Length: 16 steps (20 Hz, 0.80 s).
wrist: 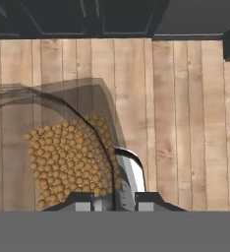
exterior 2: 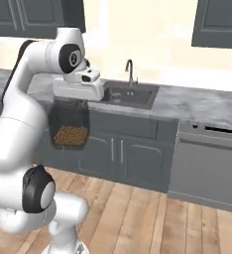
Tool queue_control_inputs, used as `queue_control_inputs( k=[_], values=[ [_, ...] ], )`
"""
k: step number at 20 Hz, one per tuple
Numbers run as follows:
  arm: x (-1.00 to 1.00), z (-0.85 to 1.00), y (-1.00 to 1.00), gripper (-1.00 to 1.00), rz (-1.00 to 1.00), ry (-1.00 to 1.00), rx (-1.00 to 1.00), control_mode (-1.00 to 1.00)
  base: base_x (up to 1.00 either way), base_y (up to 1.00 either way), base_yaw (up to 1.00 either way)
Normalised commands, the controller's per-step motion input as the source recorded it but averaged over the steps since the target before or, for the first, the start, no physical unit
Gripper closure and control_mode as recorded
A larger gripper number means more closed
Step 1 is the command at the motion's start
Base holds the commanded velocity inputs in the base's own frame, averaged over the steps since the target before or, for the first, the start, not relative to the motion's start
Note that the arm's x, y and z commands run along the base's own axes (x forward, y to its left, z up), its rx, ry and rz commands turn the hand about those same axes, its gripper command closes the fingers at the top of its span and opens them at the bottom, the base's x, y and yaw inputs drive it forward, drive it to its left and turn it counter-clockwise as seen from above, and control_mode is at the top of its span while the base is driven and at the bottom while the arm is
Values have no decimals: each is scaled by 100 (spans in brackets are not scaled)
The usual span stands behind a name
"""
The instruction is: Pick the jar and bowl and place them in the sink. Then turn on the water.
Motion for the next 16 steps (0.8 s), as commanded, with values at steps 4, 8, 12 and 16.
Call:
queue_control_inputs(
  k=[4,8,12,16],
  values=[
    [0,0,0,100,0,0,0,100,52,34,-63],
    [0,0,0,100,0,0,0,100,62,38,-48],
    [0,0,0,100,0,0,0,100,61,30,-24],
    [0,0,0,100,0,0,0,100,67,6,-2]
  ],
)
